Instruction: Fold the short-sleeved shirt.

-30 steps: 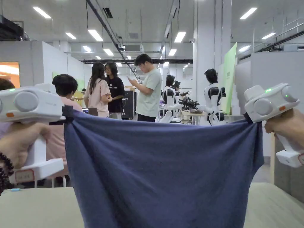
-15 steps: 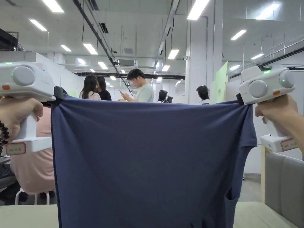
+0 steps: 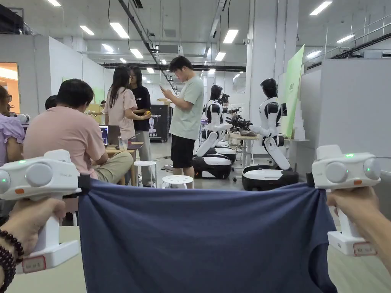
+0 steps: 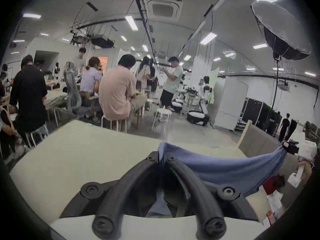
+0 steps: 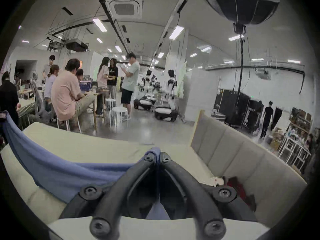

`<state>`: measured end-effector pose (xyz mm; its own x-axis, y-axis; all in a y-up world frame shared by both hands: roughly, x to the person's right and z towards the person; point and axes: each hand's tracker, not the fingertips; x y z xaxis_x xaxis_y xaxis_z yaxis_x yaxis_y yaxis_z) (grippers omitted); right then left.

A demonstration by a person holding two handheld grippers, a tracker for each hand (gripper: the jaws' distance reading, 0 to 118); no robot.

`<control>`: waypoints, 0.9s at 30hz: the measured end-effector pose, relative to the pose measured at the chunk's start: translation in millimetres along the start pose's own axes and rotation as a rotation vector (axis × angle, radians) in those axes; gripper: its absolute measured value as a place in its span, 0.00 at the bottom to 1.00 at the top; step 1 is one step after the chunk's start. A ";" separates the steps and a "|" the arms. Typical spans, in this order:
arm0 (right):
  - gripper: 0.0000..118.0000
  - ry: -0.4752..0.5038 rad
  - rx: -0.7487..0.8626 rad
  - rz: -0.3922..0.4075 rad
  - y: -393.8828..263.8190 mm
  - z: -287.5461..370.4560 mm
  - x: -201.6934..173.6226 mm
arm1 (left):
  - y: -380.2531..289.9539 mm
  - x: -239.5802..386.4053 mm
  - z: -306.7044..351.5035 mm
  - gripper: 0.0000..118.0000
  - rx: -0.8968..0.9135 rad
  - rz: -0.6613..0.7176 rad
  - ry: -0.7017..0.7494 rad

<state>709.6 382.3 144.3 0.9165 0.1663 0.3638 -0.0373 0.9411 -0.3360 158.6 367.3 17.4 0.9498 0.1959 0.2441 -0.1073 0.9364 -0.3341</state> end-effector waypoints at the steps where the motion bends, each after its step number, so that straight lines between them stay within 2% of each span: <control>1: 0.01 0.003 -0.015 0.014 -11.9 0.5 -0.2 | -11.5 -1.2 2.9 0.03 -0.024 -0.001 -0.001; 4: 0.01 0.010 -0.014 0.027 -42.3 20.3 3.9 | -39.0 -9.9 18.9 0.03 -0.042 0.030 -0.014; 8: 0.01 0.035 -0.004 0.024 -81.3 78.3 11.3 | -69.7 -17.4 63.5 0.03 -0.051 0.057 -0.044; 10: 0.01 0.043 0.011 0.067 -103.4 110.2 12.5 | -87.3 -19.7 93.6 0.03 -0.052 0.037 -0.039; 16: 0.02 0.064 -0.029 0.109 -179.9 203.2 7.6 | -169.7 -32.3 188.1 0.03 -0.043 -0.046 -0.064; 19: 0.02 0.080 -0.066 0.124 -223.1 237.7 4.3 | -209.2 -40.6 220.9 0.03 -0.093 -0.077 -0.055; 25: 0.02 0.078 -0.221 0.067 -305.2 258.0 4.7 | -278.0 -54.7 258.4 0.03 -0.186 -0.025 -0.030; 27: 0.02 0.096 -0.311 0.008 -328.4 253.6 8.3 | -297.4 -60.6 257.8 0.03 -0.243 0.015 -0.025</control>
<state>628.5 149.3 477.9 0.9506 0.1308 0.2814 0.0651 0.8025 -0.5931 57.1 152.0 336.6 0.9409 0.2187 0.2587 -0.0441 0.8363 -0.5466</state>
